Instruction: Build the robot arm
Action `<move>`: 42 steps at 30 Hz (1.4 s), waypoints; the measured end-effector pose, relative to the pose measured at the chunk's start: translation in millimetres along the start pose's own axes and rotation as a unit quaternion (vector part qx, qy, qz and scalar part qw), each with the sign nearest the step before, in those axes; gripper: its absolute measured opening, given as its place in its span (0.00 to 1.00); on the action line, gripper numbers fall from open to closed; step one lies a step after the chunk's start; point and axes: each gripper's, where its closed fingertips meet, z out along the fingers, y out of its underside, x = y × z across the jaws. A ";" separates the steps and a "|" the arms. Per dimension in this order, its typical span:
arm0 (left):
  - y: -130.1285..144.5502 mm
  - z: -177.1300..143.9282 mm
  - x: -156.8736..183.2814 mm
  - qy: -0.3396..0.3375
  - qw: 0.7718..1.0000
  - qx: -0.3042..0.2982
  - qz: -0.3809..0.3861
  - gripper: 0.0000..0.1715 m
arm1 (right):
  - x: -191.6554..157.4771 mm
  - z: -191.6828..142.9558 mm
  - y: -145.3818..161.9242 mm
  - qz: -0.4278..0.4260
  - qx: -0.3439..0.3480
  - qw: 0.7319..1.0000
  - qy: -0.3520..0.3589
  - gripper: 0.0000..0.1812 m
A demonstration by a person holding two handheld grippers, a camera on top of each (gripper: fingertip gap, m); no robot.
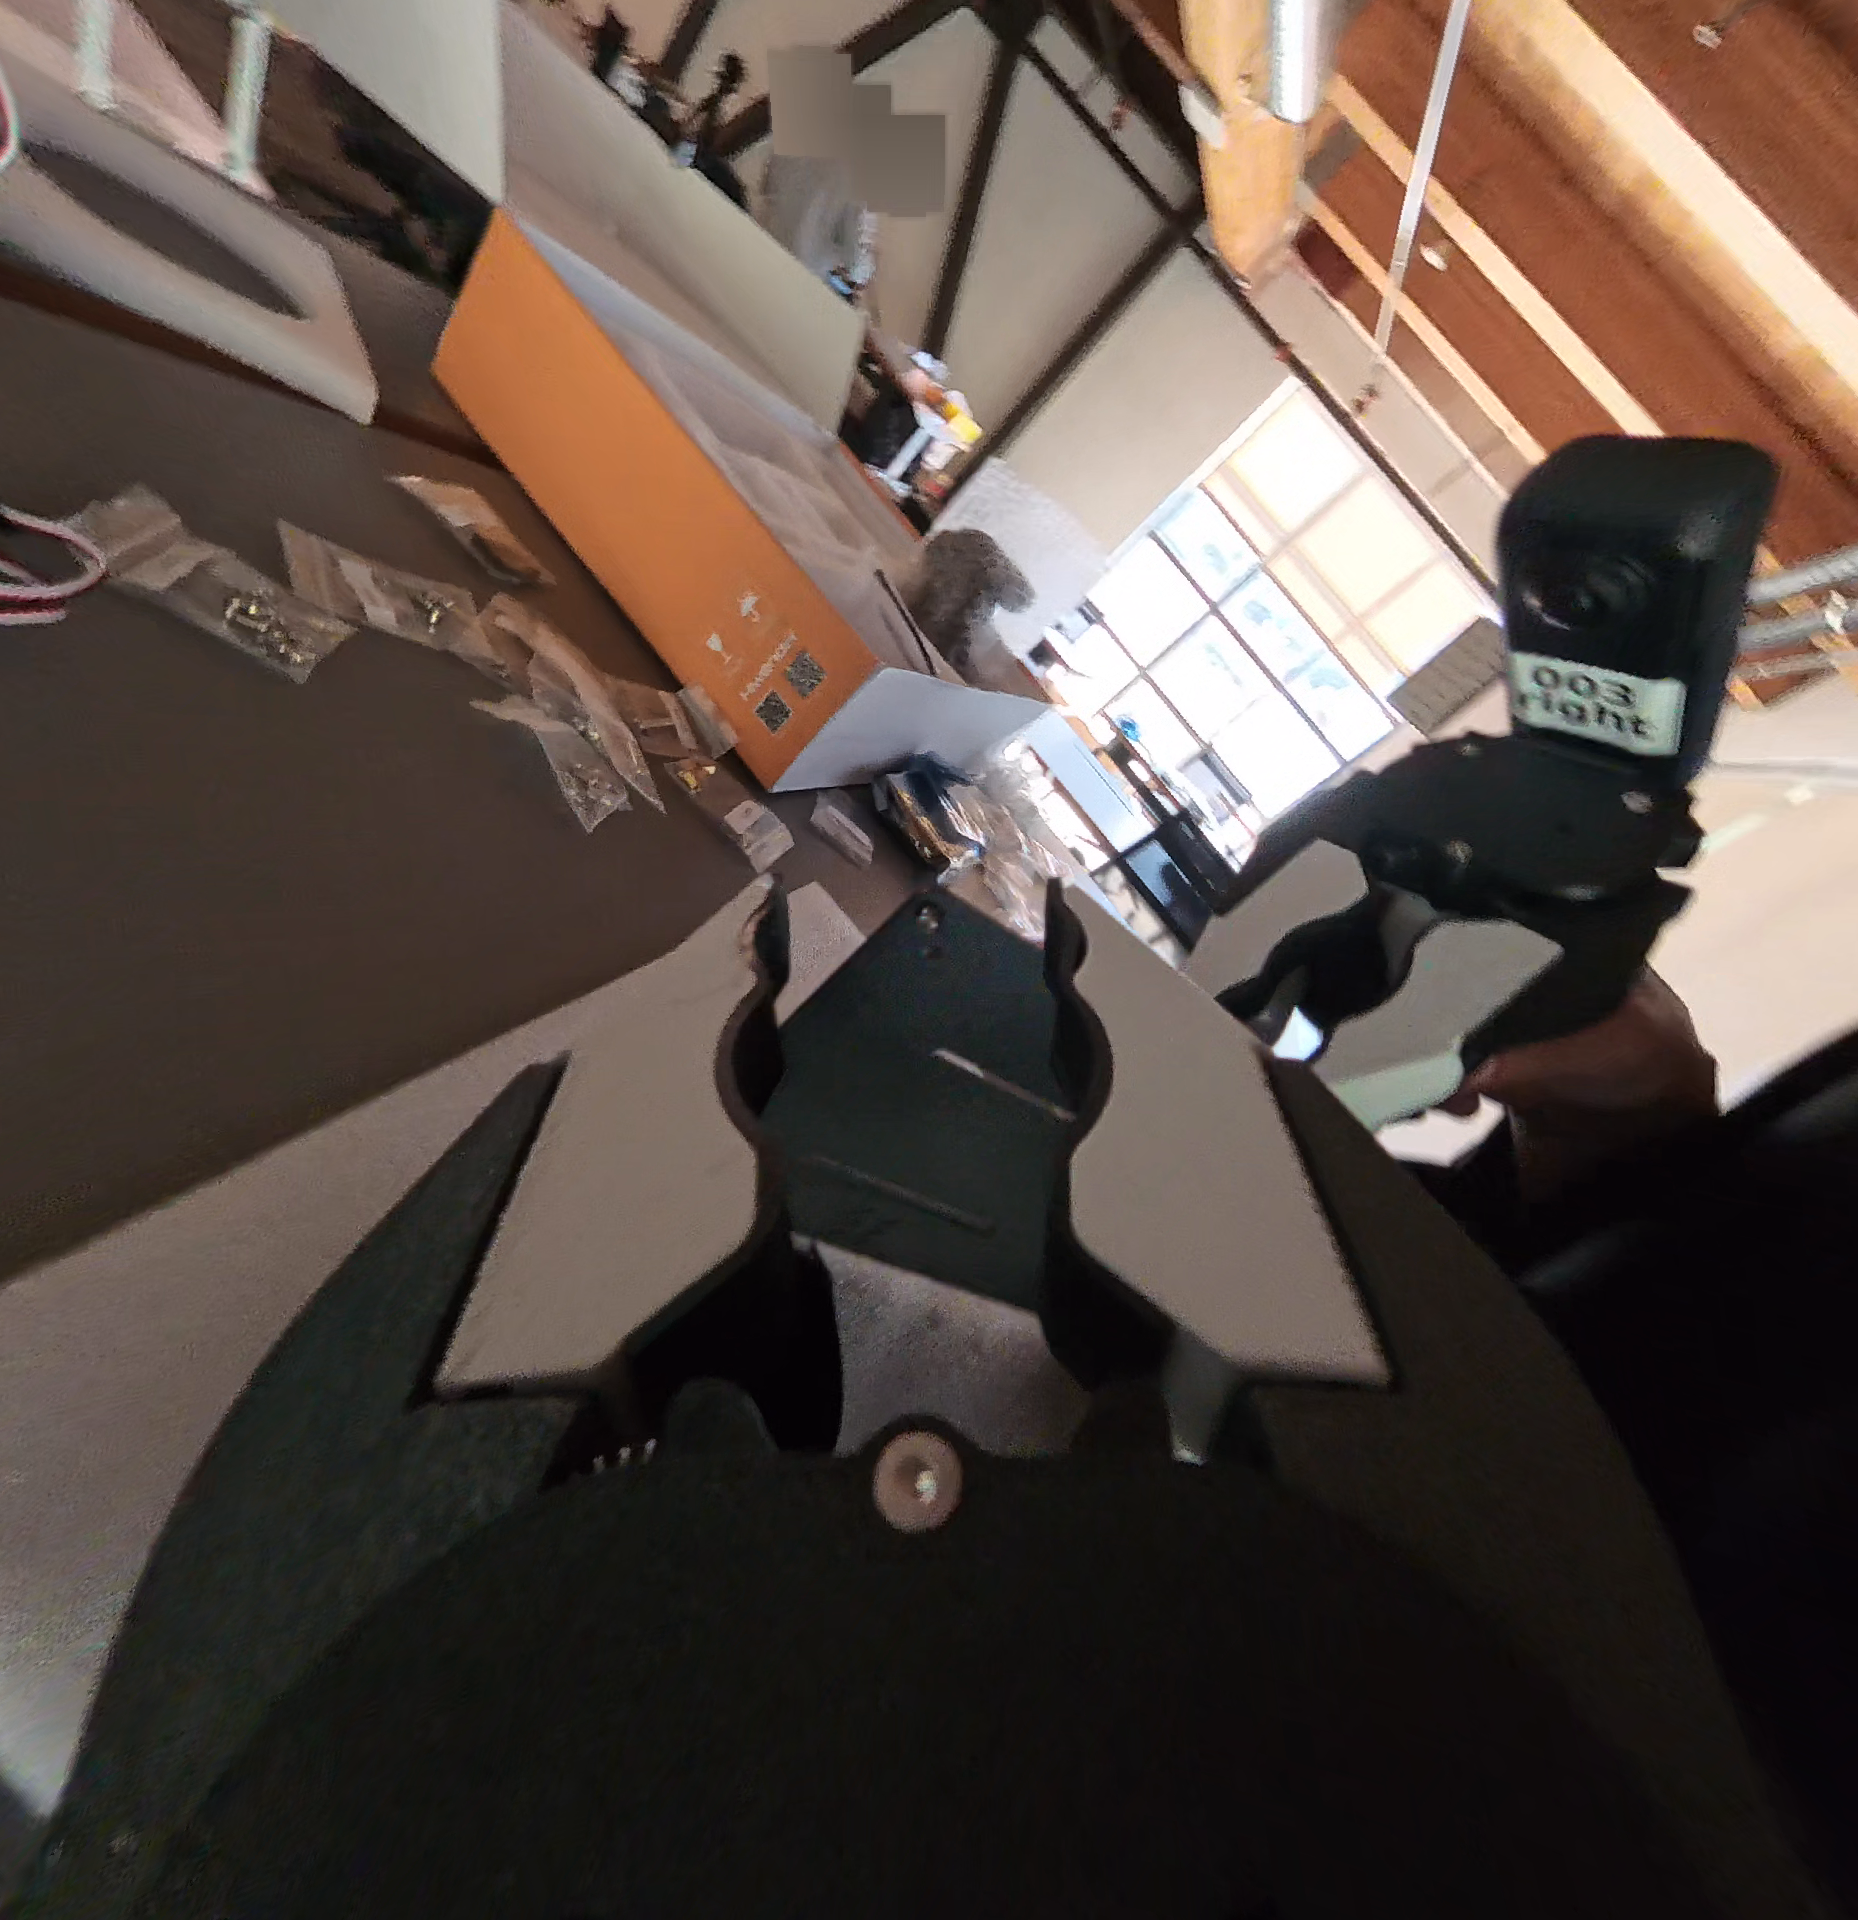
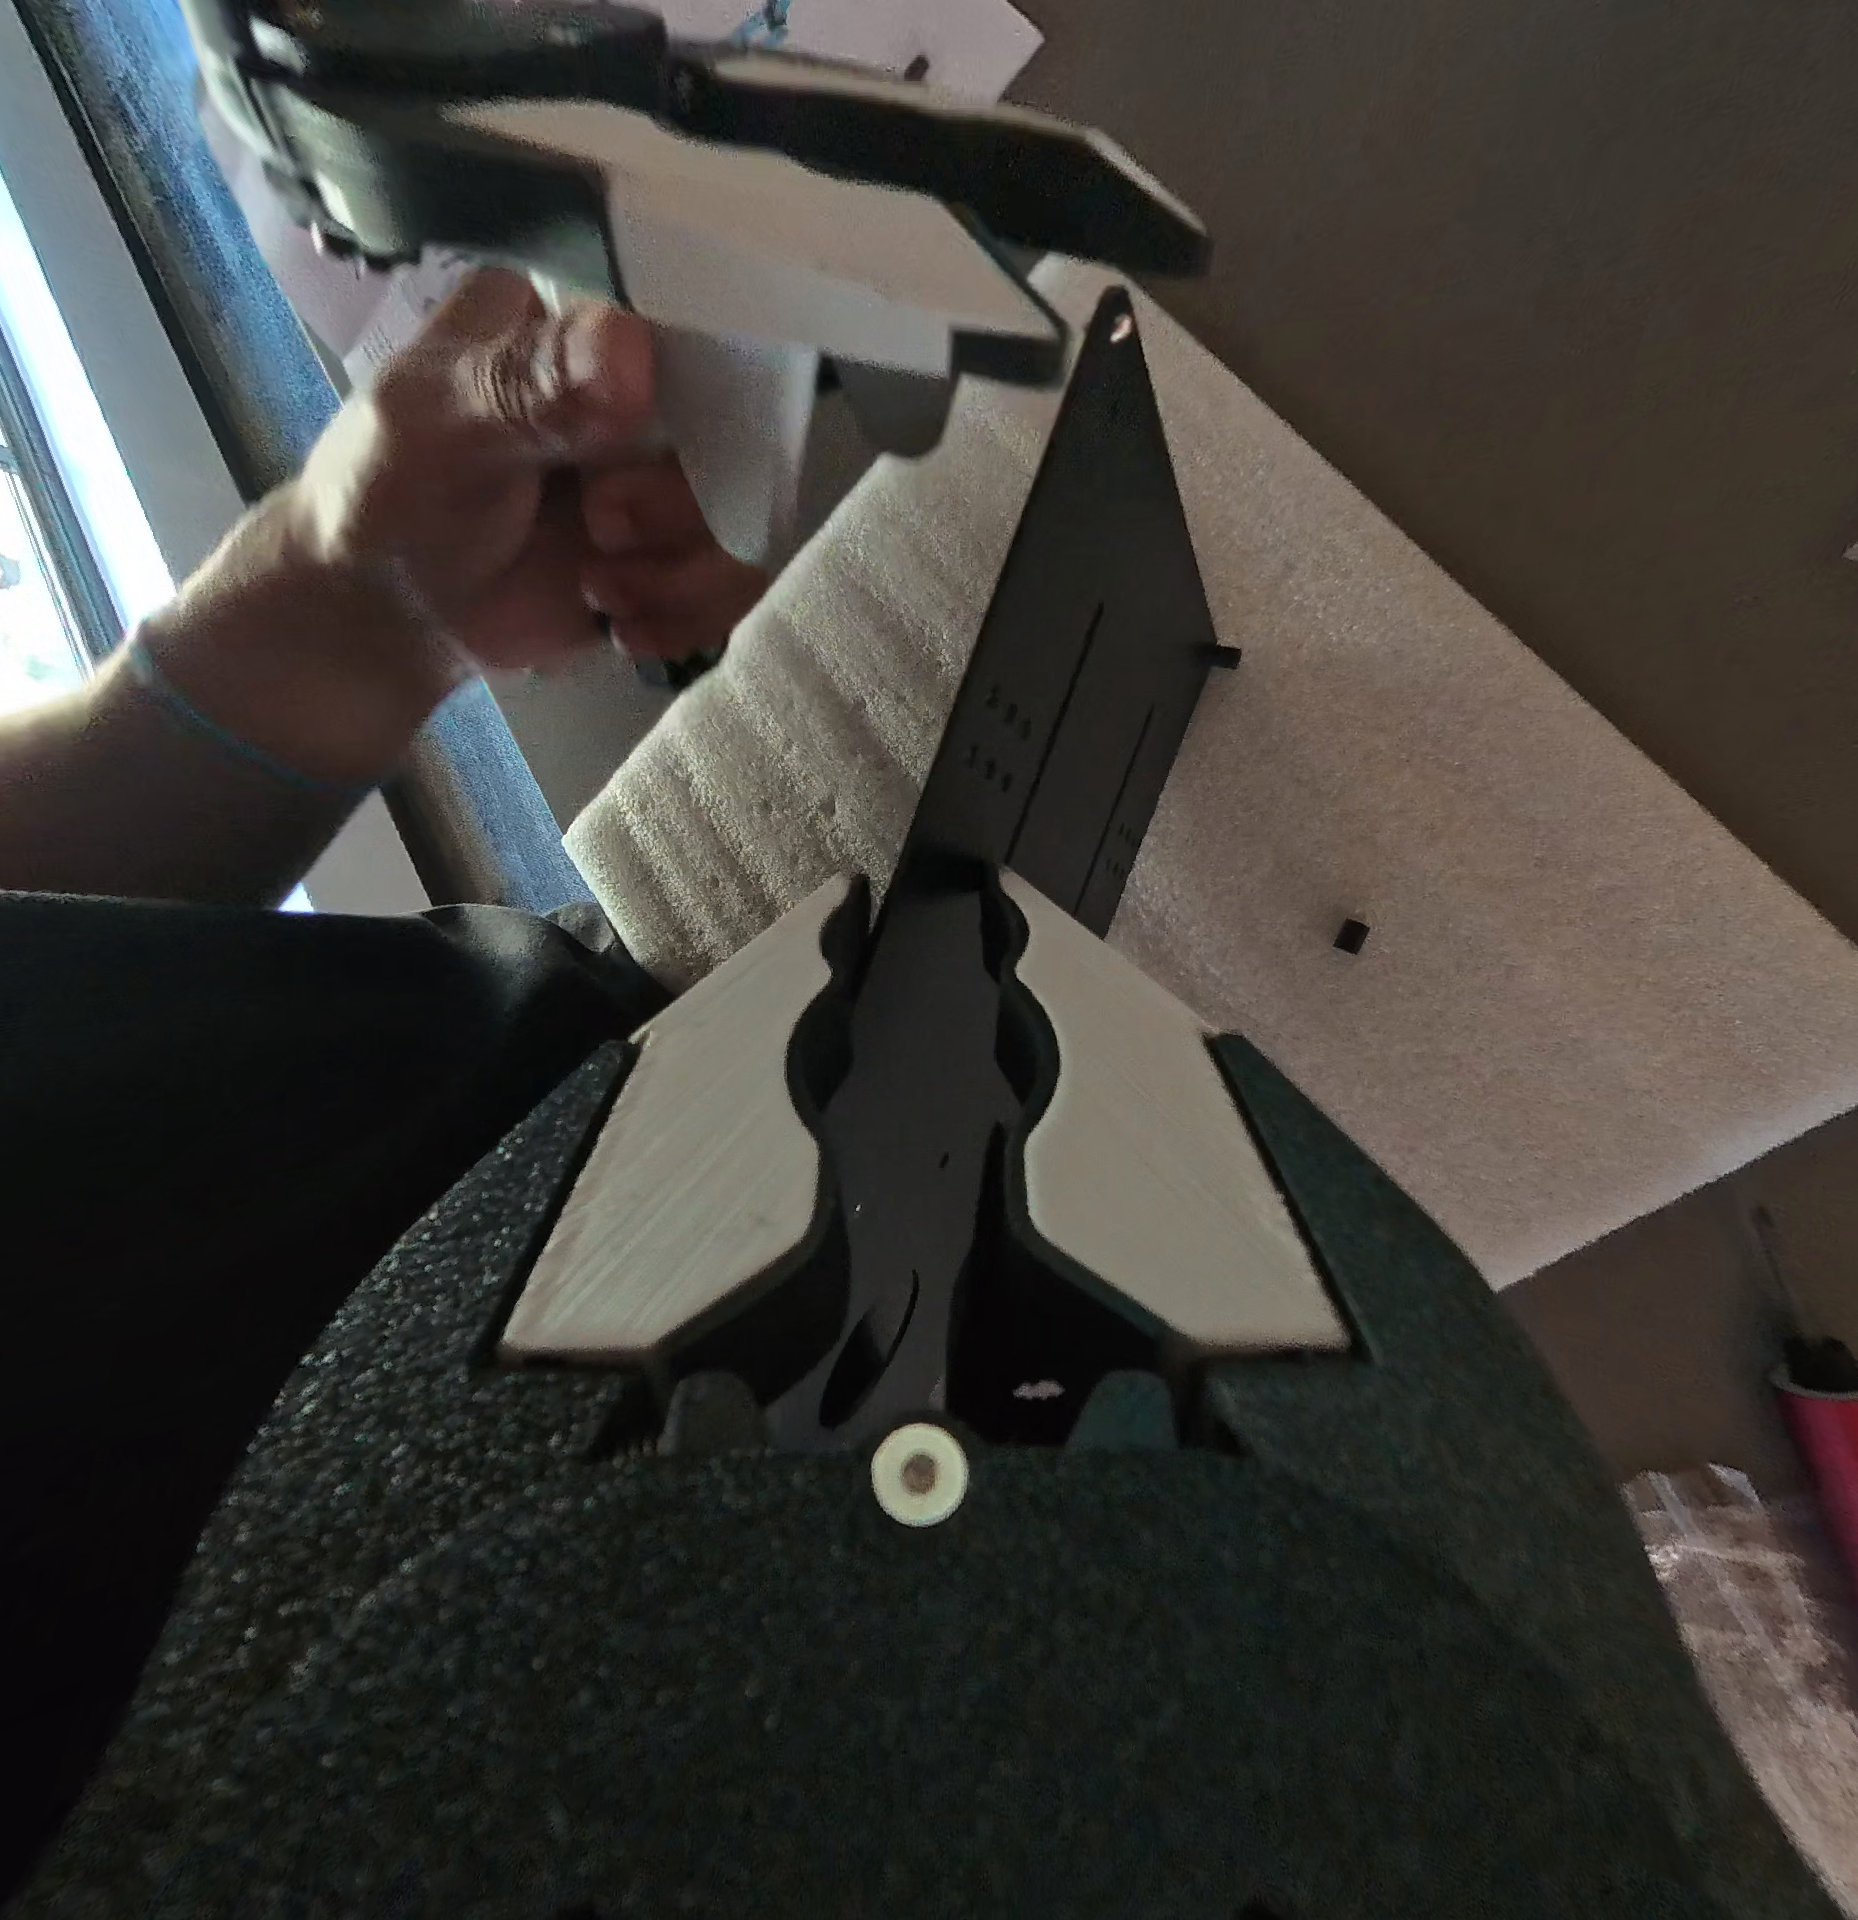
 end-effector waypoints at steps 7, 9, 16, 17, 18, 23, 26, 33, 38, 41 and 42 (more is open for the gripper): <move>26.0 -16.8 -7.9 0.170 0.948 -0.222 0.153 0.28 | 7.1 -3.8 1.9 0.000 -0.023 1.000 0.015 0.09; 30.0 -13.0 -11.6 0.214 0.927 -0.260 0.166 0.28 | 8.5 -4.7 2.5 -0.006 -0.030 0.999 0.028 0.08; 8.2 6.6 5.3 0.387 0.879 -0.182 0.212 0.28 | 8.4 -4.0 3.5 0.012 -0.048 0.997 0.053 0.07; 6.2 7.1 7.8 0.403 0.874 -0.178 0.206 0.26 | 8.3 -3.7 3.4 0.018 -0.049 0.997 0.053 0.07; 5.5 6.5 10.2 0.420 0.868 -0.186 0.188 0.26 | 8.1 -3.5 3.3 0.023 -0.050 0.997 0.054 0.07; 15.9 3.8 1.9 0.443 0.841 -0.269 0.157 0.16 | 5.6 -1.6 3.5 0.035 -0.051 0.996 0.066 0.07; 22.1 -0.1 3.5 0.458 0.823 -0.290 0.168 0.15 | 2.2 1.0 3.4 0.041 -0.050 0.996 0.067 0.08; 28.4 -5.3 3.9 0.488 0.802 -0.301 0.168 0.05 | 1.0 1.9 3.5 0.044 -0.051 0.995 0.072 0.08; 28.8 -11.9 6.6 0.509 0.786 -0.319 0.147 0.13 | 0.2 2.7 3.5 0.049 -0.052 0.995 0.072 0.09; 29.1 -14.8 7.1 0.515 0.779 -0.325 0.149 0.15 | -0.1 3.1 3.3 0.049 -0.053 0.995 0.073 0.09; 29.0 -14.0 7.1 0.515 0.779 -0.327 0.147 0.14 | -0.3 3.2 3.3 0.049 -0.054 0.995 0.075 0.09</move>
